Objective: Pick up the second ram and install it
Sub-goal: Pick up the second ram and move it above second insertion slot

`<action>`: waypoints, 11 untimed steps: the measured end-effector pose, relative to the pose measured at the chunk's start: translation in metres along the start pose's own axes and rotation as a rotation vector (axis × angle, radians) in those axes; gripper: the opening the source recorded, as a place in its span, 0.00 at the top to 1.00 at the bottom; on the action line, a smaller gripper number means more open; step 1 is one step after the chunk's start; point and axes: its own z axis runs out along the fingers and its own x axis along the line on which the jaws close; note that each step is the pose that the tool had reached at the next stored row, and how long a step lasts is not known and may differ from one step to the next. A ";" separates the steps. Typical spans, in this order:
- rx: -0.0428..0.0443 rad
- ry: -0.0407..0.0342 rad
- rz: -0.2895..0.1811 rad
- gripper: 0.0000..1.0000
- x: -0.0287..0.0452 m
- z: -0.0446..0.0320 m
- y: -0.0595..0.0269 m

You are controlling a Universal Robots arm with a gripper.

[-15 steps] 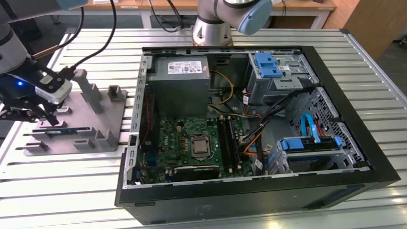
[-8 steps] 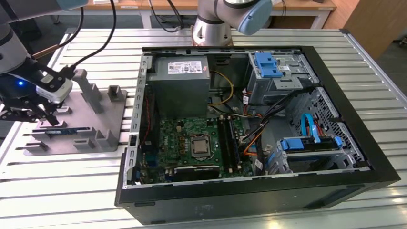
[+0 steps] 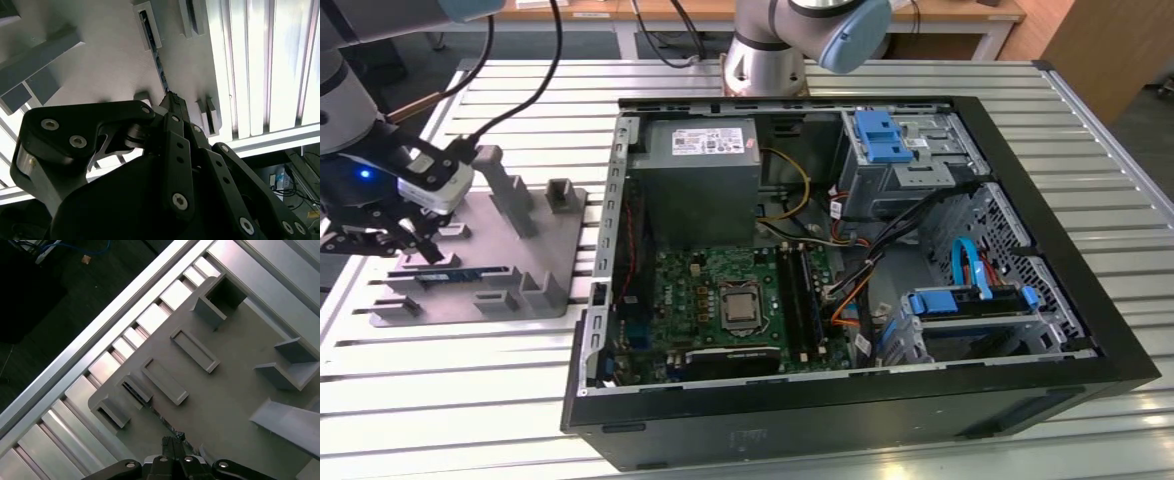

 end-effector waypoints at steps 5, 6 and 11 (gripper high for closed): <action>0.0006 0.0009 -0.018 0.90 0.0000 0.0000 0.0000; 0.0008 0.0011 -0.022 0.90 0.0000 0.0000 0.0000; 0.0014 0.0020 -0.038 0.90 0.0000 0.0000 0.0000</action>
